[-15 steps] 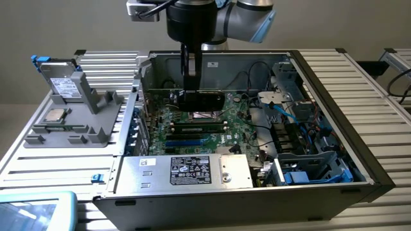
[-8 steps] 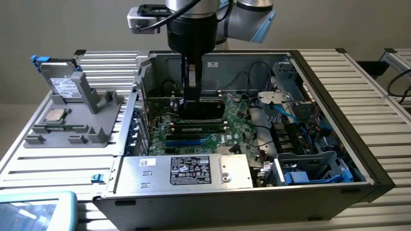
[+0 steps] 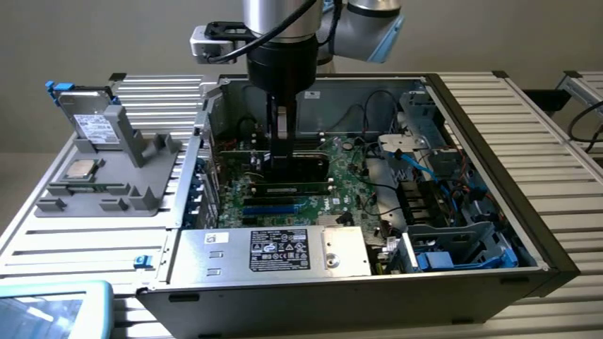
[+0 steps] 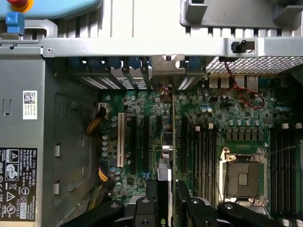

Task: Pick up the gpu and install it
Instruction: 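Insert the gpu into the slot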

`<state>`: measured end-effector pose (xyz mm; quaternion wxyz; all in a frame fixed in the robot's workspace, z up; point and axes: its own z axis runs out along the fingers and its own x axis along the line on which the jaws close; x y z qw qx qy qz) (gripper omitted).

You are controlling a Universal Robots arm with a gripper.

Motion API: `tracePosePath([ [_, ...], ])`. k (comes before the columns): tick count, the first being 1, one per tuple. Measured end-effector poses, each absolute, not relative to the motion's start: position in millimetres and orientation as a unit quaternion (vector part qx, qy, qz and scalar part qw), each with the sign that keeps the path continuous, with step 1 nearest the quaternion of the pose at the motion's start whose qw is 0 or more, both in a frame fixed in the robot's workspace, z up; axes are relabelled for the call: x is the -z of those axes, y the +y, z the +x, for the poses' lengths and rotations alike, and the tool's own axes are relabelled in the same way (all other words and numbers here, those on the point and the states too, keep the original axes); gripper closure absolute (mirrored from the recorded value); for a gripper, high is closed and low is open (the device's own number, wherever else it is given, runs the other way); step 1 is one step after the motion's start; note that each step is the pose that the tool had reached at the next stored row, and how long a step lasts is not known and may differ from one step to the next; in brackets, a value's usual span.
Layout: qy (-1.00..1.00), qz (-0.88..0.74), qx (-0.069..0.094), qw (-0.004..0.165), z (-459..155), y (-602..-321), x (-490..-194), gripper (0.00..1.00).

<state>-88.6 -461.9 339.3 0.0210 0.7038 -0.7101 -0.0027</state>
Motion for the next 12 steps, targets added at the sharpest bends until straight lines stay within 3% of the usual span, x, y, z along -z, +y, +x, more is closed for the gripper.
tracePosePath([
  [12, -0.71, 0.704, 0.003, 0.021, -91, -461, -318, 0.73],
])
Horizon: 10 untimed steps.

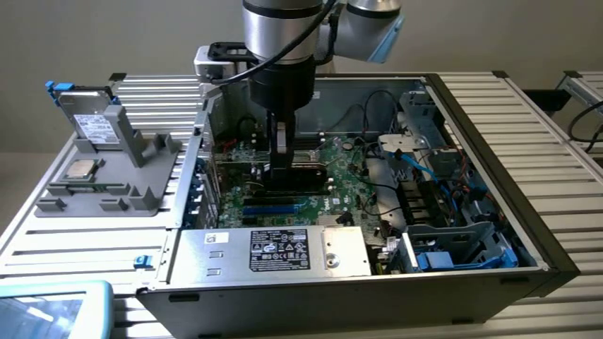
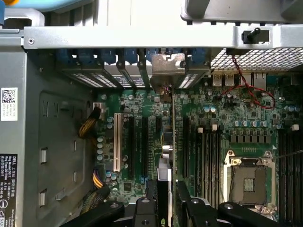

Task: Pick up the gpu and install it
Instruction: 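Insert the gpu into the slot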

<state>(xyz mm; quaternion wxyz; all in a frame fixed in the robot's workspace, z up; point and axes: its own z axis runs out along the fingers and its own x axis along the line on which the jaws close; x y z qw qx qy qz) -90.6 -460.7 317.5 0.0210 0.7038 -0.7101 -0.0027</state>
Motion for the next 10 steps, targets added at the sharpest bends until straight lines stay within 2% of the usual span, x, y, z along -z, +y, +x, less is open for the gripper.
tracePosePath([
  [10, -0.71, 0.704, 0.003, 0.021, -99, -458, -299, 0.73],
])
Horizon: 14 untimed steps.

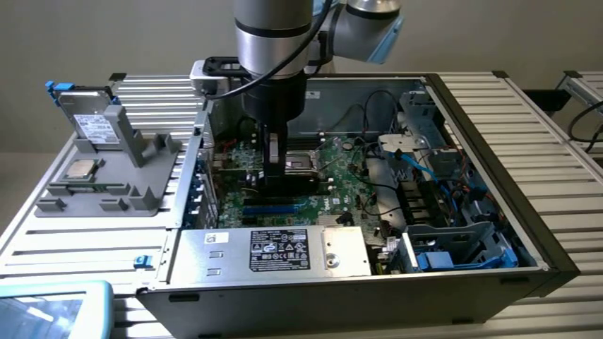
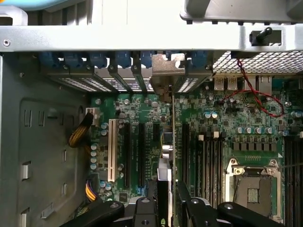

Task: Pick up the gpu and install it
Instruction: 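Insert the gpu into the slot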

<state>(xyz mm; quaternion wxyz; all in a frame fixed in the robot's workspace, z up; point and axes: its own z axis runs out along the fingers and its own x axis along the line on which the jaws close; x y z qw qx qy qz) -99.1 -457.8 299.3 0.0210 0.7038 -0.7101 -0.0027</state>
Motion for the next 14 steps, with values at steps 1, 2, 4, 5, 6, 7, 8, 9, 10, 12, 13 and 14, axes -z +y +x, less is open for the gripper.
tracePosePath([
  [1, -0.71, 0.704, 0.003, 0.021, -99, -458, -297, 0.73],
  [2, -0.71, 0.704, 0.003, 0.021, -100, -458, -296, 0.73],
  [4, -0.71, 0.704, 0.003, 0.021, -100, -458, -292, 0.73],
  [5, -0.71, 0.704, 0.003, 0.021, -100, -458, -290, 0.73],
  [6, -0.71, 0.704, 0.003, 0.021, -100, -458, -289, 0.73],
  [7, -0.71, 0.704, 0.003, 0.021, -100, -458, -287, 0.73],
  [8, -0.71, 0.704, 0.003, 0.021, -100, -458, -286, 0.73],
  [9, -0.71, 0.704, 0.003, 0.021, -100, -458, -285, 0.73],
  [10, -0.71, 0.704, 0.003, 0.021, -100, -458, -285, 0.73],
  [12, -0.71, 0.704, 0.003, 0.021, -100, -458, -285, 0.73],
  [13, -0.71, 0.704, 0.003, 0.021, -100, -458, -285, 0.73],
  [14, -0.71, 0.704, 0.003, 0.021, -100, -458, -285, 0.73],
])
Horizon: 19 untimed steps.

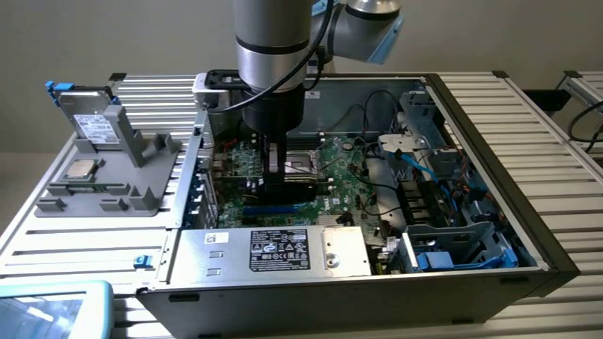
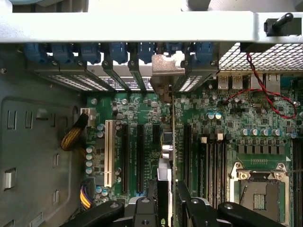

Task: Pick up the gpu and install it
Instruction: 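Insert the gpu into the slot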

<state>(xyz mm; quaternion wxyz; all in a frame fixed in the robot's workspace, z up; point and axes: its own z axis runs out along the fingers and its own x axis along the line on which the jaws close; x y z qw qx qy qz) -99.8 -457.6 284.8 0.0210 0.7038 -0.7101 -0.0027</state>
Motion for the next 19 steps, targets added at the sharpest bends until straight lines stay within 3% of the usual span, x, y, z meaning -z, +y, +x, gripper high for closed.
tracePosePath([
  [9, -0.71, 0.704, 0.002, 0.022, -99.8, -456.9, -284.8, 0.73],
  [14, -0.71, 0.703, -0.003, 0.034, -99.6, -456.2, -284.7, 0.73],
  [19, -0.71, 0.703, -0.003, 0.035, -99.5, -456.2, -284.8, 0.73],
])
